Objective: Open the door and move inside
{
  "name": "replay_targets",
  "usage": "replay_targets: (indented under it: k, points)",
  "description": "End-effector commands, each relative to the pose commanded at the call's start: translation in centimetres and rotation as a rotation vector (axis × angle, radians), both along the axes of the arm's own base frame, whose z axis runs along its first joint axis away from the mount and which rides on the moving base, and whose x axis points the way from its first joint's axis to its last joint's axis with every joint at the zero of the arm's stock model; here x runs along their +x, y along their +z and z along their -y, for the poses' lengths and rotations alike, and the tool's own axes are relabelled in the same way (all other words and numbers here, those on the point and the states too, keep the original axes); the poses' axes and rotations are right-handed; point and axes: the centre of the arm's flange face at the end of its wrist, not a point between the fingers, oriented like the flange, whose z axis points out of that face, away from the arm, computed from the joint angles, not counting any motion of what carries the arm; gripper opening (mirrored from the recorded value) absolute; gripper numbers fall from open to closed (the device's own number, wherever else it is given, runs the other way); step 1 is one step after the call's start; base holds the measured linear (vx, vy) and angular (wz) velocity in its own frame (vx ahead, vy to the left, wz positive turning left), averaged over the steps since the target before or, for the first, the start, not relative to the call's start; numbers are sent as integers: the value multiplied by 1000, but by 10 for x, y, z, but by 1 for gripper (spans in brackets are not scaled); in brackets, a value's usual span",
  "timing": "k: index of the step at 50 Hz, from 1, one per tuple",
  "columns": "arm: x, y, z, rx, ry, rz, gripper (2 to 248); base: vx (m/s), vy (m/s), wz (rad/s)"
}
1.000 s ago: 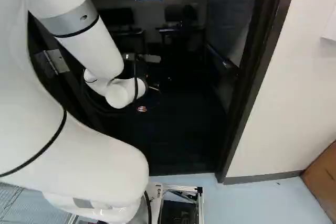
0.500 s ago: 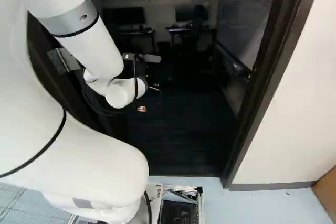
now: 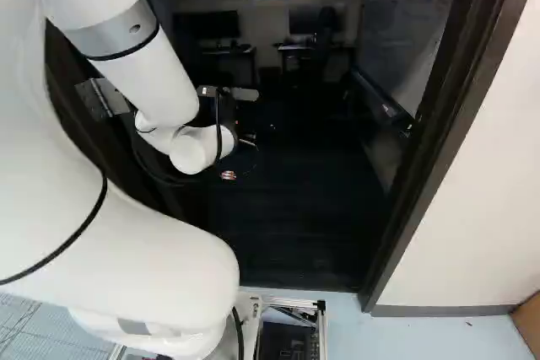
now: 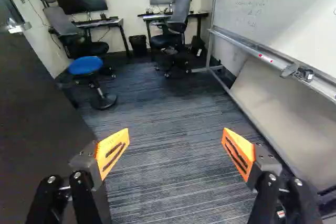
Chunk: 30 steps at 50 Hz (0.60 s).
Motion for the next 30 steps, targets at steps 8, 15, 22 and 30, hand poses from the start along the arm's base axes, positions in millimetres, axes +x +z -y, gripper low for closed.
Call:
replay_targets:
  k: [8,15,22,30]
  points:
    - [0,0,0,0,0,0,247,28,-47,-6]
    - [0,0,0,0,0,0,247,59,-47,0]
    - [0,0,0,0,0,0,247,61,-55,-3]
    - [0,0,0,0,0,0,247,72,-56,2]
